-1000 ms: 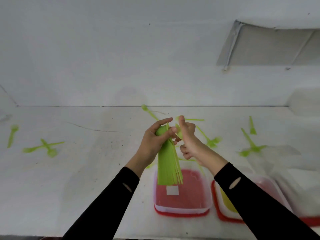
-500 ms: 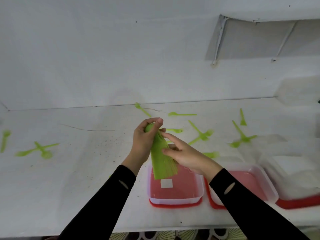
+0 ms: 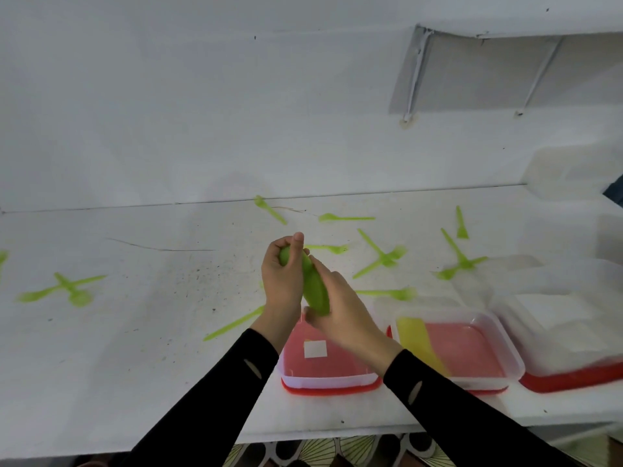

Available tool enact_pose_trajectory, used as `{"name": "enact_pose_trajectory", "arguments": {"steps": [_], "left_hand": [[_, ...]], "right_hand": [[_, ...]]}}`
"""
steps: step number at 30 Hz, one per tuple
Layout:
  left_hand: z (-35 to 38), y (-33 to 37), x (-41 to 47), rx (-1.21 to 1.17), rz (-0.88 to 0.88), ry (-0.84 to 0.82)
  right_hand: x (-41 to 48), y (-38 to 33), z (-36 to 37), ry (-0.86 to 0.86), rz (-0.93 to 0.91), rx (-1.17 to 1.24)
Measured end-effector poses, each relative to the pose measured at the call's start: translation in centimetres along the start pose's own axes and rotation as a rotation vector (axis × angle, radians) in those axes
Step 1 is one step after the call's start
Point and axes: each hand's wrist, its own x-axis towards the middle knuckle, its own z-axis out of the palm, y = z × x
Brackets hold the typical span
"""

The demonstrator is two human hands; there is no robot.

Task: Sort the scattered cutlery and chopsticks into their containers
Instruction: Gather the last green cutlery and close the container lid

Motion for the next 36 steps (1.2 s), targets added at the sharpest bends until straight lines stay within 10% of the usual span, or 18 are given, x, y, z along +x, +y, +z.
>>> {"name": "enact_pose_trajectory", "arguments": {"steps": [17,24,28,36], "left_hand": [[-9.1,-4.4,2.3,1.233,0.091,-0.684],[-8.9,-4.3,3.6,1.238,0.127,-0.770],[-9.0,-3.4,5.0,0.971,0.091,-0.539],[-12.4,-4.1,8.3,1.132,0.073,-0.445]], "right_hand": [[-2.9,4.6,1.3,-0.297,0.255,-0.323],[-1.8,4.2,1.5,-0.349,0.319,-0.539],[-1.4,3.5,0.5,-0.383,0.332,-0.507],[2.4,1.7,-1.6,0.048,0.217,-0.058]]}}
